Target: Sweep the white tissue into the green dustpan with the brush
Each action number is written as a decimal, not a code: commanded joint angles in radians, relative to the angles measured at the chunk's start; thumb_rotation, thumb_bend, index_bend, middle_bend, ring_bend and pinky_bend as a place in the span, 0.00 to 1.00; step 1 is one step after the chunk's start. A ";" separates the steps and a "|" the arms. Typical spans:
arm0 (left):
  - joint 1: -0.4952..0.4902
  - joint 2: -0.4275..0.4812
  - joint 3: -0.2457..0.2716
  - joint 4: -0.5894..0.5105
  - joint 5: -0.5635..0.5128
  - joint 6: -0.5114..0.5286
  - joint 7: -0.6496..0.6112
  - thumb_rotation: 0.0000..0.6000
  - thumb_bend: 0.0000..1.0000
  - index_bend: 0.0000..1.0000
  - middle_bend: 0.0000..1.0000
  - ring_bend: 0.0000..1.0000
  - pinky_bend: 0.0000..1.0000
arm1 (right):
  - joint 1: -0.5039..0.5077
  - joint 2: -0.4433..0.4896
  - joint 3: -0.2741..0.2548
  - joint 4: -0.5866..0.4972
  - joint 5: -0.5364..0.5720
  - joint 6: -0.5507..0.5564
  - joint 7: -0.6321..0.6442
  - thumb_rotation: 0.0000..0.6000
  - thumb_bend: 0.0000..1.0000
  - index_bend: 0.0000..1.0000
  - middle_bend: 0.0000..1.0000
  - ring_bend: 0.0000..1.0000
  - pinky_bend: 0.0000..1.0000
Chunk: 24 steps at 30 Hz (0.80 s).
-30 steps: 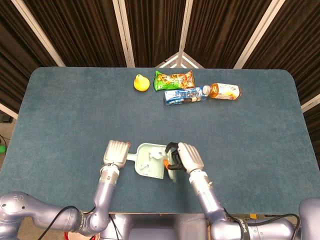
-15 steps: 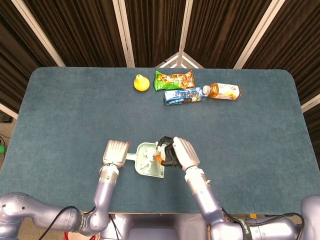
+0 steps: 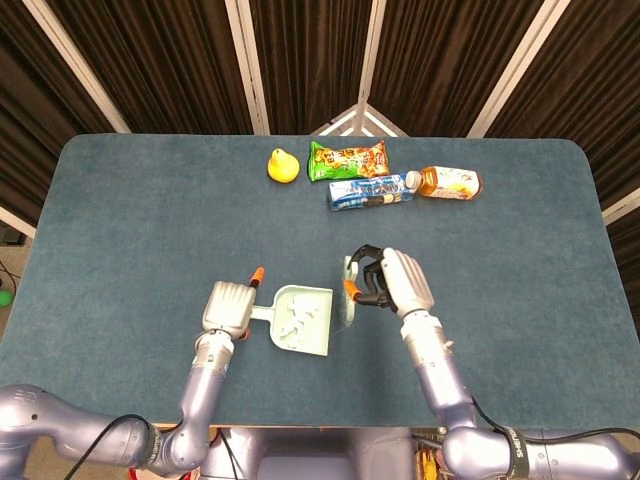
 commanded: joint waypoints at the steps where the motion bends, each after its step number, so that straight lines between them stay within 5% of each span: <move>1: 0.022 0.042 0.014 -0.038 0.055 0.011 -0.040 1.00 0.00 0.00 0.40 0.55 0.70 | -0.014 0.021 -0.021 0.017 -0.024 -0.006 0.005 1.00 0.59 0.89 0.87 0.92 0.80; 12: 0.130 0.244 0.076 -0.166 0.263 -0.002 -0.256 1.00 0.00 0.00 0.23 0.31 0.42 | -0.086 0.109 -0.114 0.128 -0.135 0.020 0.000 1.00 0.59 0.89 0.87 0.92 0.80; 20: 0.221 0.351 0.150 -0.175 0.473 0.009 -0.428 1.00 0.00 0.00 0.11 0.16 0.26 | -0.126 0.084 -0.236 0.307 -0.346 0.134 -0.108 1.00 0.59 0.88 0.87 0.91 0.77; 23: 0.260 0.375 0.189 -0.159 0.560 0.024 -0.483 1.00 0.00 0.00 0.09 0.15 0.24 | -0.138 0.052 -0.287 0.357 -0.392 0.160 -0.181 1.00 0.59 0.75 0.80 0.81 0.68; 24: 0.271 0.380 0.200 -0.153 0.581 0.026 -0.496 1.00 0.00 0.00 0.09 0.14 0.24 | -0.141 0.044 -0.297 0.352 -0.392 0.152 -0.191 1.00 0.59 0.64 0.71 0.71 0.63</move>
